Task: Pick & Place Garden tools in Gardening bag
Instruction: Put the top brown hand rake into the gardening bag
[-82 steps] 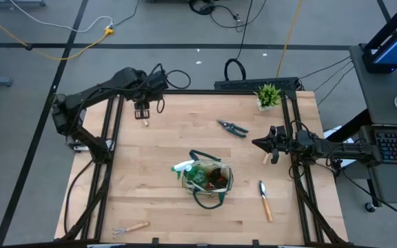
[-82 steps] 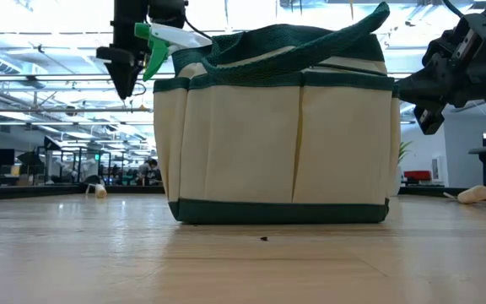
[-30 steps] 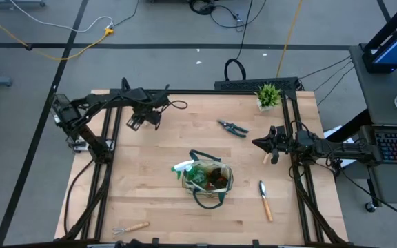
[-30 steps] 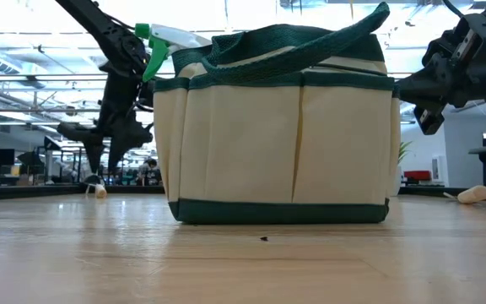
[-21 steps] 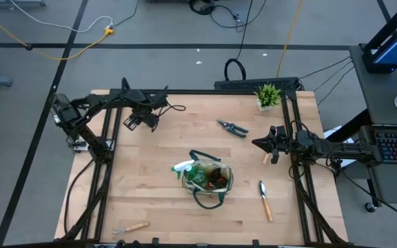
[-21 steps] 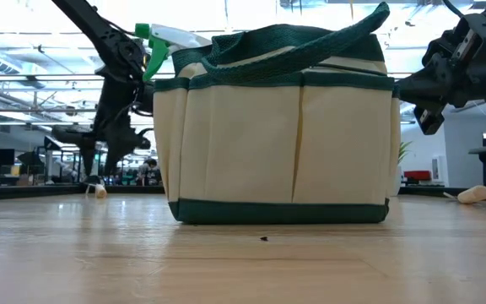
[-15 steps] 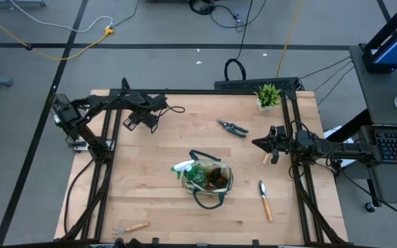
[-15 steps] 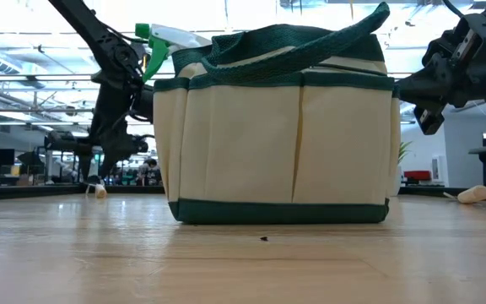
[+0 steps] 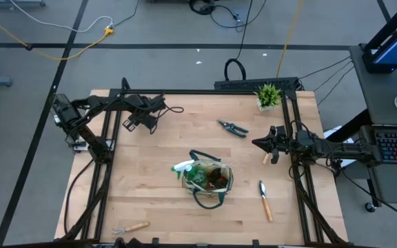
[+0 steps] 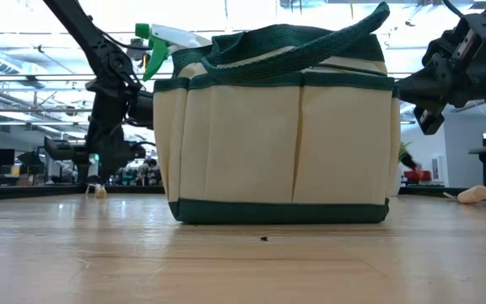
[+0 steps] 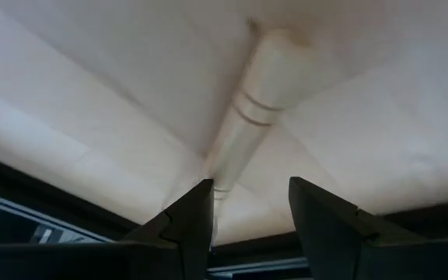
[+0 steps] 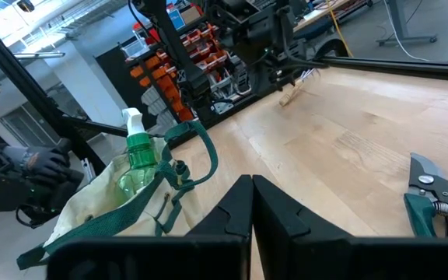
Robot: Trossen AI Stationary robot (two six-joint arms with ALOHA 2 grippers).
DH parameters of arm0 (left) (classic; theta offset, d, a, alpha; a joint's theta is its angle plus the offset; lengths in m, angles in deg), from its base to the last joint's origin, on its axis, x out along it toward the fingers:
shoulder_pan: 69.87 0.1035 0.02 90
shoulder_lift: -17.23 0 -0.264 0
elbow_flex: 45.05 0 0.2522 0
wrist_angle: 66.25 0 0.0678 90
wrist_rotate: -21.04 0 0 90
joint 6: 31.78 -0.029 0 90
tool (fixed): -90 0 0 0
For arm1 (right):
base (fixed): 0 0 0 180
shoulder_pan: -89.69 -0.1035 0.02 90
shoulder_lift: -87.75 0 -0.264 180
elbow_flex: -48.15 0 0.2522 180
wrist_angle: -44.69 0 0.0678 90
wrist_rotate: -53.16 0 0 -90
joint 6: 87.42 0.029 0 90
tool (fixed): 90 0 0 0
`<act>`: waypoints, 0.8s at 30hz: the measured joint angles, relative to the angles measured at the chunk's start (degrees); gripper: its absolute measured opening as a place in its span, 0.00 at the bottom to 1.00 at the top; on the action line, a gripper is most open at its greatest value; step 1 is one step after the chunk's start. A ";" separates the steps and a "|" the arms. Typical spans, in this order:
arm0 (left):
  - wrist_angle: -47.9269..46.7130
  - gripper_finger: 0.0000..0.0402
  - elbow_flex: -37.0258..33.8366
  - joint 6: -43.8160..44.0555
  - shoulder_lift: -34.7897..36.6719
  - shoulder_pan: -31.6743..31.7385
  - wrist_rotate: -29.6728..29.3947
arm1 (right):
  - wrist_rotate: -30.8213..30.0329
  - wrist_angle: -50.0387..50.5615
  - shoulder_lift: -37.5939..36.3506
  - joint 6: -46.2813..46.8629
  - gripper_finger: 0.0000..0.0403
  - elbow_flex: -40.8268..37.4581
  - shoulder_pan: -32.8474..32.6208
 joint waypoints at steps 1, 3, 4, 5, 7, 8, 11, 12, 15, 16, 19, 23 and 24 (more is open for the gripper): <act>0.77 0.44 0.00 0.06 0.00 0.19 0.34 | 0.00 0.00 0.00 0.00 0.00 -0.02 0.00; 2.16 0.44 0.00 0.06 0.00 0.68 0.73 | 0.00 0.00 0.00 0.01 0.00 0.00 0.00; 2.83 0.44 0.00 0.07 0.00 0.97 0.82 | 0.00 0.00 0.00 0.01 0.00 0.00 0.00; 3.44 0.44 0.00 0.05 0.00 1.21 0.85 | 0.00 0.00 0.00 0.02 0.00 -0.01 0.00; 4.11 0.44 0.00 -0.59 0.00 1.46 0.85 | 0.00 0.00 0.00 0.02 0.00 0.00 0.00; 4.24 0.44 0.00 -1.09 -0.01 1.46 0.83 | 0.00 0.00 0.00 0.02 0.00 0.00 0.00; 4.57 0.44 0.00 -2.89 -0.02 1.77 1.41 | 0.00 0.00 0.00 0.02 0.00 -0.01 0.00; 4.58 0.44 0.00 -3.45 -0.02 1.97 2.18 | 0.00 0.00 0.00 0.02 0.00 0.00 0.00; 4.56 0.44 0.00 -5.32 -0.04 2.33 4.11 | 0.00 0.00 0.00 0.02 0.00 0.00 0.00; 4.55 0.44 0.00 -5.98 -0.04 2.51 4.44 | 0.00 0.00 0.00 0.02 0.00 -0.01 0.00; 4.54 0.43 0.00 -6.84 -0.04 3.31 4.99 | 0.00 0.00 0.00 0.04 0.00 -0.02 0.00; 4.64 0.43 -0.15 -7.21 -0.07 4.84 4.98 | 0.00 0.00 0.00 0.04 0.00 0.00 0.00; 4.68 0.43 -0.43 -7.69 -0.07 5.16 4.98 | 0.00 0.00 0.00 0.04 0.00 0.00 0.00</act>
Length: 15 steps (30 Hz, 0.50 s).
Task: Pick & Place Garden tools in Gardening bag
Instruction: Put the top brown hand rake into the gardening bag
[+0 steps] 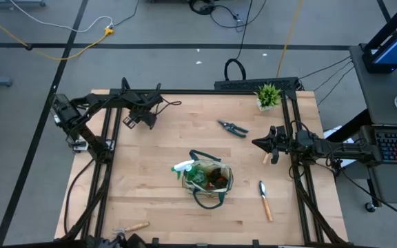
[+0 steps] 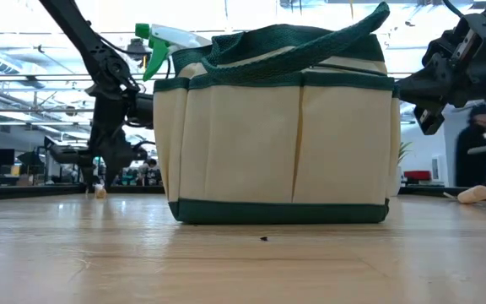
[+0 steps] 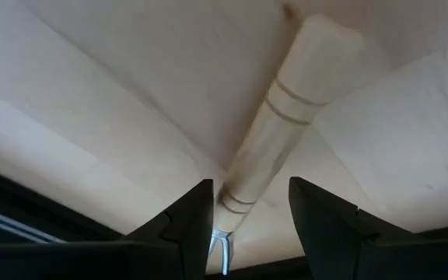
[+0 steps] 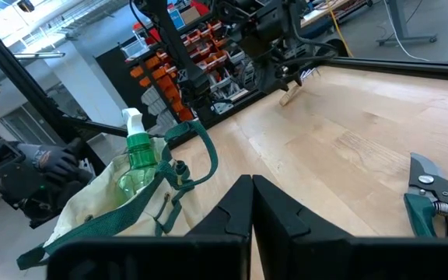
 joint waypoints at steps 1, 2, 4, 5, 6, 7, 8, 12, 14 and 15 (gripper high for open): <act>0.08 0.43 -0.41 -0.70 0.00 0.28 0.04 | 0.00 0.00 0.00 0.00 0.00 0.00 0.00; 0.27 0.43 -0.99 -1.47 0.00 0.52 0.11 | 0.00 0.00 0.00 0.00 0.00 -0.02 0.00; 0.66 0.43 -2.32 -2.70 -0.03 0.71 0.13 | 0.00 0.00 0.00 0.00 0.00 0.00 0.00; 1.31 0.43 -2.89 -3.18 -0.04 0.71 -0.02 | 0.00 0.00 0.00 0.00 0.00 0.00 0.00; 2.35 0.43 -3.32 -3.50 0.02 0.67 -0.13 | -0.02 0.00 0.00 0.00 0.00 0.00 0.00; 3.30 0.43 -3.80 -3.70 0.04 0.53 -0.40 | -0.05 0.00 0.00 0.00 0.00 -0.02 0.00; 4.25 0.43 -4.13 -3.70 0.09 0.43 -0.84 | -0.15 0.00 0.00 0.00 0.00 -0.02 0.00; 5.31 0.43 -4.49 -3.45 0.17 0.48 -0.49 | -0.22 0.00 0.00 0.00 0.00 0.00 0.00; 5.12 0.39 -4.49 -3.85 0.17 0.51 -0.13 | -0.22 0.00 0.00 0.00 0.00 0.00 0.00; 4.99 0.36 -4.53 -3.85 0.17 0.49 -0.13 | -0.22 0.00 0.00 0.00 0.00 -0.01 0.00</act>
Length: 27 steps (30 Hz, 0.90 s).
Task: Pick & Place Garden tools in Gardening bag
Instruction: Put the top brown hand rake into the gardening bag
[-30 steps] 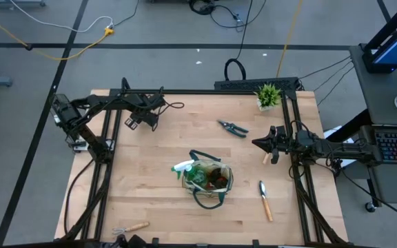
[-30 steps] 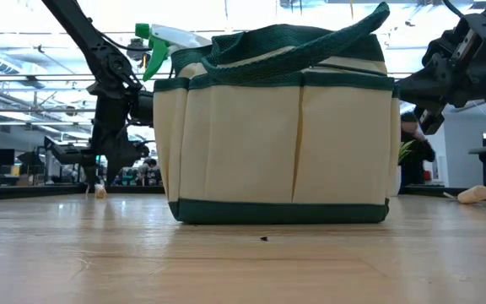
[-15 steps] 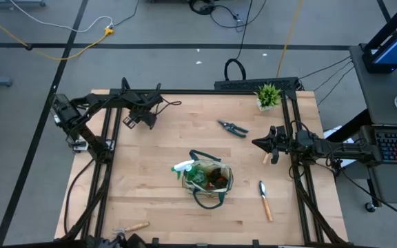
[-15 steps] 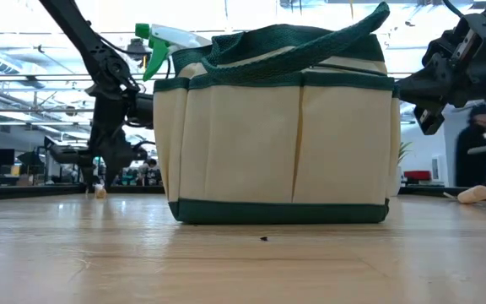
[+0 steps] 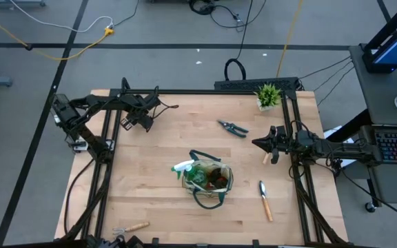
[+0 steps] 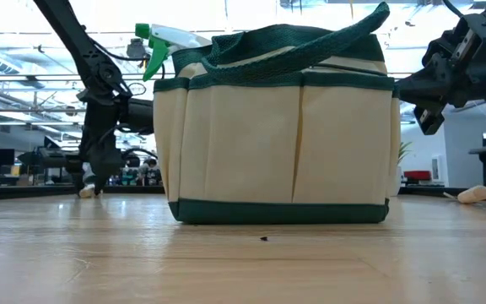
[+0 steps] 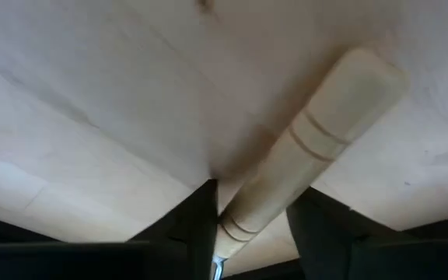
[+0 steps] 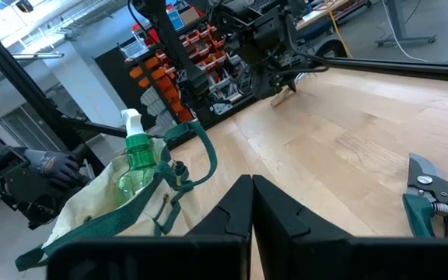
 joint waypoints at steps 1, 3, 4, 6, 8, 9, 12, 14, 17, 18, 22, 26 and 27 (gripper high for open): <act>-0.15 0.33 -0.02 -0.02 0.00 0.00 0.08 | -0.01 0.00 0.00 0.00 0.00 0.01 0.00; -0.35 0.24 -0.04 0.01 -0.02 0.00 0.60 | -0.02 0.00 0.00 0.14 0.00 -0.01 0.00; -0.43 0.20 -0.04 0.28 -0.04 0.04 0.98 | -0.02 0.00 0.00 0.42 0.00 0.01 0.00; -0.58 0.17 -0.04 0.89 -0.04 0.05 1.68 | -0.02 0.00 0.00 1.07 0.00 -0.01 0.00; -0.84 0.17 -0.04 1.87 -0.09 -0.12 1.93 | -0.02 0.00 0.00 1.44 0.00 0.01 0.00; -0.85 0.17 -0.04 2.13 -0.09 -0.26 1.98 | -0.02 0.00 0.00 1.45 0.00 0.00 0.00; -0.76 0.17 -0.04 3.28 -0.11 -0.95 1.72 | -0.02 0.00 0.00 1.46 0.00 -0.01 0.00; -0.57 0.17 -0.04 4.63 -0.11 -1.69 0.55 | -0.02 0.00 0.00 1.46 0.00 0.01 0.00; -0.39 0.17 -0.07 6.77 -0.06 -2.64 -0.89 | -0.04 0.00 0.00 1.46 0.00 -0.01 0.00; -0.39 0.17 -0.11 7.41 0.02 -2.97 -1.14 | -0.04 0.00 0.00 1.47 0.00 0.01 0.00; -0.37 0.17 1.14 10.78 0.54 -4.47 -0.35 | -0.06 -0.04 0.00 1.49 0.00 0.00 0.00; -0.28 0.17 4.01 16.25 2.14 -6.15 1.29 | -0.20 -1.96 0.02 1.49 0.00 0.01 0.00; -0.46 0.17 4.91 17.95 2.68 -6.48 1.60 | -0.19 -2.90 0.02 1.49 0.00 0.01 0.00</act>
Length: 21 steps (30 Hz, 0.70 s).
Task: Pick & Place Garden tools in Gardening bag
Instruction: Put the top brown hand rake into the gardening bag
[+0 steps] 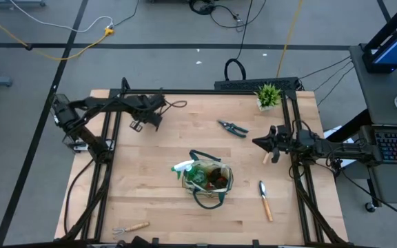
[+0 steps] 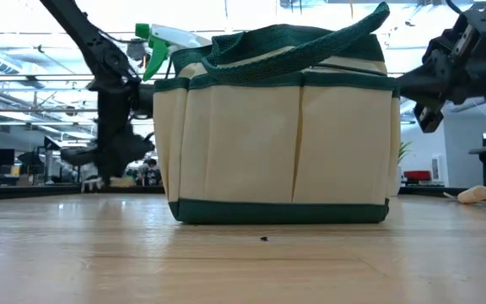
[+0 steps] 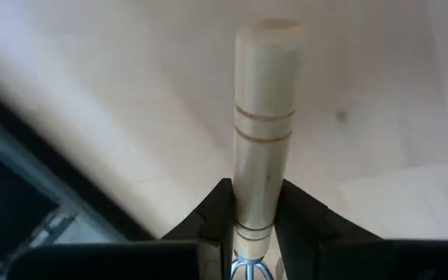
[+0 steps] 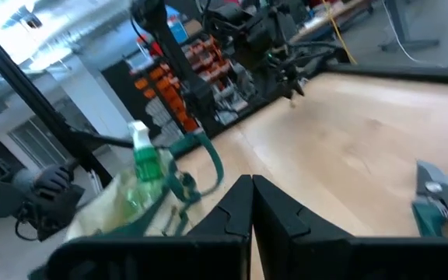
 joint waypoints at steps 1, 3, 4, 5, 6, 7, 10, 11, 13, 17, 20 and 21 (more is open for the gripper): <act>-0.09 0.17 1.07 1.58 0.52 -0.24 0.19 | 0.00 -0.74 -0.02 0.00 0.00 0.00 0.00; -0.16 0.17 3.38 4.77 1.60 -0.66 0.22 | 0.02 -2.21 0.00 0.00 0.00 -0.01 0.00; -0.42 0.17 4.61 6.23 2.30 -0.73 0.19 | 0.02 -3.16 0.00 0.00 0.00 -0.02 0.00; -0.89 0.17 6.01 7.68 3.08 -0.73 0.33 | 0.04 -4.13 0.00 0.00 0.00 -0.02 0.00; -1.40 0.17 7.46 9.19 3.89 -0.71 0.69 | 0.05 -5.10 -0.01 0.00 0.00 -0.02 0.00; -1.65 0.17 8.94 10.85 4.73 -0.66 1.47 | 0.09 -6.21 0.00 0.00 0.00 -0.01 0.00; -1.93 0.17 13.27 16.64 7.48 -0.60 5.86 | 0.11 -10.38 -0.02 0.00 0.00 -0.02 0.00; -1.91 0.17 14.69 18.80 8.46 -0.53 7.94 | 0.11 -11.63 -0.02 0.00 0.00 -0.02 0.00; -1.73 0.17 17.48 23.04 10.10 -0.56 12.50 | 0.13 -14.46 -0.02 -0.08 0.00 -0.02 0.00; -1.29 0.17 21.59 31.63 12.45 -0.62 20.48 | 0.13 -18.57 -0.02 -0.42 0.00 -0.02 0.00; -0.06 0.17 23.52 37.69 13.46 -0.71 25.19 | 0.15 -21.18 -0.02 -2.05 0.00 -0.02 0.00; 0.11 0.17 23.91 40.01 13.54 -0.73 26.61 | 0.15 -21.97 0.00 -2.60 0.00 -0.02 0.00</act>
